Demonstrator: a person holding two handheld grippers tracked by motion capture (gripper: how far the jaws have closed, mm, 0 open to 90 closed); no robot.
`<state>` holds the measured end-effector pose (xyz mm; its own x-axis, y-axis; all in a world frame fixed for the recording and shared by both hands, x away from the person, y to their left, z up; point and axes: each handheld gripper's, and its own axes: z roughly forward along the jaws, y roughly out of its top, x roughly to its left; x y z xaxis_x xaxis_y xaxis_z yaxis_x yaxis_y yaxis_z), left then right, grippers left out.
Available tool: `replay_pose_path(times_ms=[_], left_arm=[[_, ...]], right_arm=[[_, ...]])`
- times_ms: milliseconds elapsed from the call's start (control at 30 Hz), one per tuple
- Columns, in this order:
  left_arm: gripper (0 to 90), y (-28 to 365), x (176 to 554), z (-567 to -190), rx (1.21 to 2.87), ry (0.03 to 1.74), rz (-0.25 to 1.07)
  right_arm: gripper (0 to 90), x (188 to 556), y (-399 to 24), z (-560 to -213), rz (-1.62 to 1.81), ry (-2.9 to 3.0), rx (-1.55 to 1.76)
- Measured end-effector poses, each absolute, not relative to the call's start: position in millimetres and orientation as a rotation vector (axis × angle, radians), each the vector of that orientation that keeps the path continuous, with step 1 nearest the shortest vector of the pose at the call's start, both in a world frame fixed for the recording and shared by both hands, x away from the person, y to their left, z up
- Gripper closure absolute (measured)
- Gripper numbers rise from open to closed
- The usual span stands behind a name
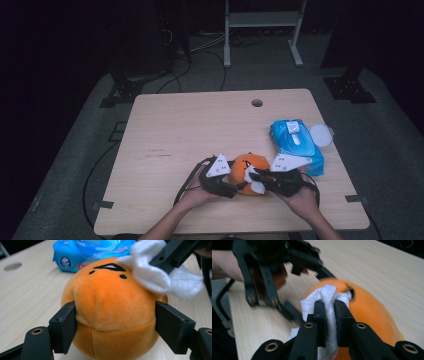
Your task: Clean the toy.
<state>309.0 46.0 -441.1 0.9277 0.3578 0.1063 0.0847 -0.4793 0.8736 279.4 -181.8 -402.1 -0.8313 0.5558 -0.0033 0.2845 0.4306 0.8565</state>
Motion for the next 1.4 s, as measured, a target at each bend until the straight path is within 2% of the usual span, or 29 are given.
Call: replay_pose_path(times_ms=[133, 167, 233, 300, 333, 433, 500, 533, 567, 600, 700, 833, 900, 1000, 1033, 1067, 1133, 1167, 1200, 1267, 1300, 1400], left_arm=[[23.4, 47, 310, -441, 2.056, 0.312, 0.332], [21.0, 47, 310, -441, 2.056, 0.312, 0.332], [18.3, 49, 313, -442, 2.041, 0.365, 0.297], [10.0, 51, 319, -443, 2.013, 0.453, 0.234], [9.8, 54, 325, -444, 1.975, 0.533, 0.141], [11.8, 56, 327, -445, 1.966, 0.551, 0.118], [20.4, 55, 324, -444, 1.981, 0.505, 0.161], [21.7, 51, 318, -442, 2.007, 0.445, 0.212], [22.5, 51, 318, -442, 2.007, 0.445, 0.212], [23.4, 46, 311, -441, 2.042, 0.362, 0.283], [24.2, 43, 305, -441, 2.073, 0.277, 0.348], [25.2, 43, 303, -441, 2.075, 0.236, 0.360], [23.4, 43, 303, -442, 2.064, 0.243, 0.354], [13.9, 42, 305, -443, 2.038, 0.289, 0.319], [13.9, 42, 307, -443, 2.031, 0.314, 0.301], [10.8, 44, 310, -442, 2.009, 0.395, 0.249], [8.7, 44, 312, -442, 2.010, 0.426, 0.225], [6.7, 45, 318, -444, 2.016, 0.506, 0.149], [5.5, 45, 318, -444, 2.016, 0.506, 0.149], [8.3, 46, 321, -447, 2.008, 0.542, 0.076], [13.2, 46, 319, -446, 2.018, 0.520, 0.098], [20.1, 43, 314, -443, 2.037, 0.462, 0.162]], right_arm=[[80.4, 279, -183, -401, 1.349, 2.368, 0.728], [80.4, 279, -183, -401, 1.349, 2.368, 0.728], [80.4, 282, -191, -402, 1.306, 2.340, 0.760], [80.4, 286, -204, -405, 1.261, 2.319, 0.820], [80.4, 287, -206, -406, 1.257, 2.319, 0.827], [80.4, 286, -207, -407, 1.260, 2.319, 0.838], [80.5, 283, -198, -404, 1.276, 2.332, 0.800], [80.5, 281, -194, -403, 1.293, 2.345, 0.779], [80.5, 281, -194, -403, 1.293, 2.345, 0.779], [80.4, 279, -184, -402, 1.309, 2.371, 0.734], [80.4, 275, -177, -402, 1.319, 2.380, 0.698], [80.4, 275, -181, -398, 1.330, 2.347, 0.721], [80.6, 279, -191, -398, 1.319, 2.335, 0.759], [80.7, 284, -201, -405, 1.263, 2.354, 0.765], [80.7, 284, -201, -405, 1.263, 2.354, 0.765], [80.7, 282, -203, -406, 1.267, 2.359, 0.778], [80.7, 282, -203, -406, 1.266, 2.360, 0.776], [80.7, 281, -203, -406, 1.267, 2.359, 0.775], [80.7, 280, -202, -406, 1.265, 2.360, 0.776], [80.8, 280, -201, -406, 1.258, 2.359, 0.769], [80.8, 280, -201, -406, 1.253, 2.359, 0.770], [80.8, 276, -198, -401, 1.256, 2.361, 0.754]])
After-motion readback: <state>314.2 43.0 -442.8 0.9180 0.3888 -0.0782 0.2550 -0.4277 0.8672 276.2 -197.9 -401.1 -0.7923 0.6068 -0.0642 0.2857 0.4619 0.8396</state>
